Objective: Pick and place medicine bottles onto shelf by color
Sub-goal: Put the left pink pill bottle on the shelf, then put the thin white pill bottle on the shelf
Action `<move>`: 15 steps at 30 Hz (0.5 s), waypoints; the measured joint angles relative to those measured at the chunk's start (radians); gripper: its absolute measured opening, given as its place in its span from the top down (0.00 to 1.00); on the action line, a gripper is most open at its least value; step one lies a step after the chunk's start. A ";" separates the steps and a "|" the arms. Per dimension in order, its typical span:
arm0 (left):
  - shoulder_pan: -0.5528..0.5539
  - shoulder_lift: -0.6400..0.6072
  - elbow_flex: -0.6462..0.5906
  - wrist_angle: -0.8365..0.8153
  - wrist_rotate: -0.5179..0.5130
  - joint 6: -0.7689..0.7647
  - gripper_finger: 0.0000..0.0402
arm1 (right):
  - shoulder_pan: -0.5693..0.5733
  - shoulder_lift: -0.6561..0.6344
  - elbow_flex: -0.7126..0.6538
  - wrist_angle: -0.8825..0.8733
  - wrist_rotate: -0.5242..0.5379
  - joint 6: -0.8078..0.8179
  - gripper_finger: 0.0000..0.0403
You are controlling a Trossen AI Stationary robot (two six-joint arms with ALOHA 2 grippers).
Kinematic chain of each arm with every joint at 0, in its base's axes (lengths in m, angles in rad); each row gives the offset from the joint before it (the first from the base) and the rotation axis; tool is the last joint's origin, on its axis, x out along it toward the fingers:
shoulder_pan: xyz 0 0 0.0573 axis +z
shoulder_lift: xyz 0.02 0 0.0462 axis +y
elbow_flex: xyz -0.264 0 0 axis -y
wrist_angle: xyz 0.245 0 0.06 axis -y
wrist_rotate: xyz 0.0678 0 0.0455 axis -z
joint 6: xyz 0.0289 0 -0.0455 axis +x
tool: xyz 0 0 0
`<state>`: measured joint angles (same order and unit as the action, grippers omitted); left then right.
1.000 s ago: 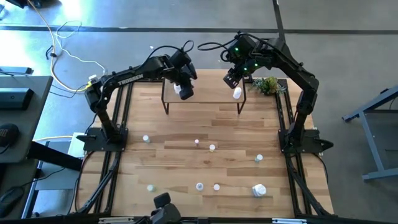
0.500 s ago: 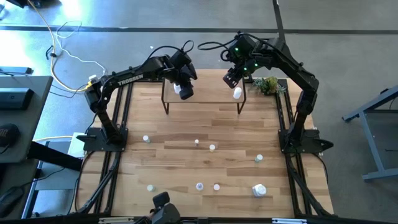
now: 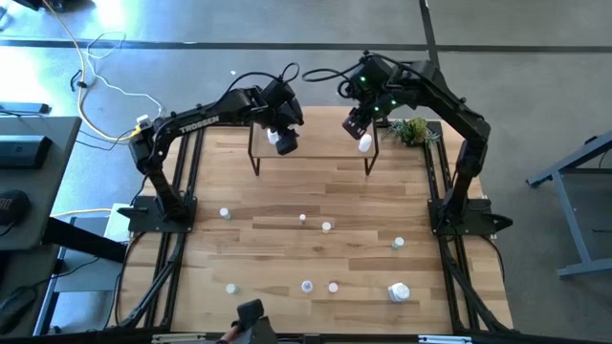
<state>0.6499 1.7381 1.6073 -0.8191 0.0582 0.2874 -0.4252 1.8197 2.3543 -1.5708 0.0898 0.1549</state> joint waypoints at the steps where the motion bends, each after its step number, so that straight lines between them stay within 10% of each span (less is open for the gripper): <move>1: -0.007 -0.007 0.000 0.000 -0.004 0.010 0.51 | 0.004 -0.004 0.000 0.000 -0.010 -0.004 0.62; 15: -0.077 -0.171 0.000 -0.039 -0.044 -0.029 0.51 | 0.075 -0.072 -0.252 0.001 -0.037 0.022 0.62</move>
<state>0.5731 1.5675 1.6073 -0.8581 0.0139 0.2588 -0.3500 1.7480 2.1019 -1.5697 0.0528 0.1774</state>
